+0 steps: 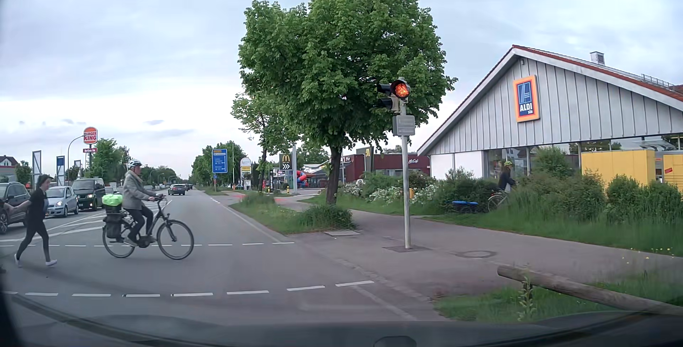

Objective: Follow the waypoints while adhering to traffic rules and regulations

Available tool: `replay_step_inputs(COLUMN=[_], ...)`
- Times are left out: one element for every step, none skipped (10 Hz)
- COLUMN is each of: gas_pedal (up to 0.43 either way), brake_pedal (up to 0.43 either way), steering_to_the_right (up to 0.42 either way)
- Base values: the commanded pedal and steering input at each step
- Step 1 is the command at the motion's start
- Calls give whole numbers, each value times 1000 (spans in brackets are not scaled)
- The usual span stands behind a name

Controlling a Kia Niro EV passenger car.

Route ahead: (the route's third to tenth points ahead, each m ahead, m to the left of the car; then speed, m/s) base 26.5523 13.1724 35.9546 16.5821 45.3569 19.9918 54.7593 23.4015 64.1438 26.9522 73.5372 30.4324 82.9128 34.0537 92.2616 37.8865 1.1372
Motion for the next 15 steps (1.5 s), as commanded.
replay_step_inputs(gas_pedal=[0, 0, 0, 0, 0, 0, 0, 0, 0, 0, 0, 0, 0, 0, 0], brake_pedal=[220, 220, 220, 220, 220, 220, 213, 213, 207, 207, 201, 195, 195, 195, 195], steering_to_the_right=[-493, -494, -496, -496, -496, -495, -496, -496, -496, -496, -496, -496, -496, -497, -497])
